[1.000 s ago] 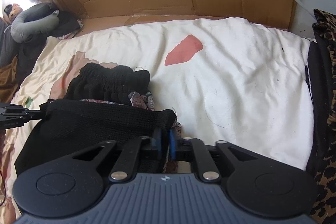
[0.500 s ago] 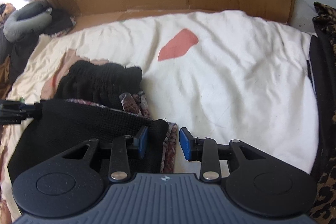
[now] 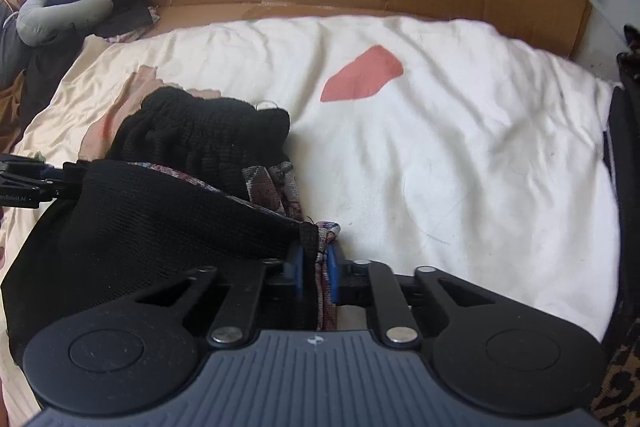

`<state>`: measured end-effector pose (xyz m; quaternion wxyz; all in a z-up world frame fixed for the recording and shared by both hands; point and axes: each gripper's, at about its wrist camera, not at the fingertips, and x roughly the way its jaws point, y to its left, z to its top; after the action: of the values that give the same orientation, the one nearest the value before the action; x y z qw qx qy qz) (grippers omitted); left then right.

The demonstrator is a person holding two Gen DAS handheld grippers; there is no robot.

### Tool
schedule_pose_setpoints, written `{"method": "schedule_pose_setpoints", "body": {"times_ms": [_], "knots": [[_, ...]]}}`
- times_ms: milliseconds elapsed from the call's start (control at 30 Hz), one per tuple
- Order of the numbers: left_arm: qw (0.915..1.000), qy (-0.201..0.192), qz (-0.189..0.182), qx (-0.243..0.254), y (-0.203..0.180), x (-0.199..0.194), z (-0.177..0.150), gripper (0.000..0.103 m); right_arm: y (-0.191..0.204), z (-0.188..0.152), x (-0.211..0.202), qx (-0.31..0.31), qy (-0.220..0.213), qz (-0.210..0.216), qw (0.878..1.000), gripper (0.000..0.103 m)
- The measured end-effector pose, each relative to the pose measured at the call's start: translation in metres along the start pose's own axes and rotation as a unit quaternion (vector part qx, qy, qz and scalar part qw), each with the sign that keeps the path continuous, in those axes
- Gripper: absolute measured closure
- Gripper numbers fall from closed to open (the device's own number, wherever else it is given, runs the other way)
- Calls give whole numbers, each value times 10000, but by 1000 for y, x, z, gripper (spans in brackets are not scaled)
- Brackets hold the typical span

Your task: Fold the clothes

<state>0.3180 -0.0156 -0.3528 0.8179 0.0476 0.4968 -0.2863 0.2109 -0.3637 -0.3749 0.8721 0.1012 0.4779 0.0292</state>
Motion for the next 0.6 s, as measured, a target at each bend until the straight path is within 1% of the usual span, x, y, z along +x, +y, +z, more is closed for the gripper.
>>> {"method": "schedule_pose_setpoints", "body": {"times_ms": [33, 233, 433, 600], "knots": [[10000, 5, -43, -36, 0, -1, -1, 82, 0, -1, -5, 24, -72, -32, 10000, 96], [9999, -104, -25, -25, -3, -7, -1, 91, -3, -2, -39, 112, -519, -133, 9985, 97], [9987, -500, 4, -112, -3, -34, 3, 93, -1, -4, -61, 249, -755, -144, 9967, 97], [9973, -725, 71, 53, -12, -49, 14, 93, 2, -4, -74, 277, -924, -179, 9952, 97]]}}
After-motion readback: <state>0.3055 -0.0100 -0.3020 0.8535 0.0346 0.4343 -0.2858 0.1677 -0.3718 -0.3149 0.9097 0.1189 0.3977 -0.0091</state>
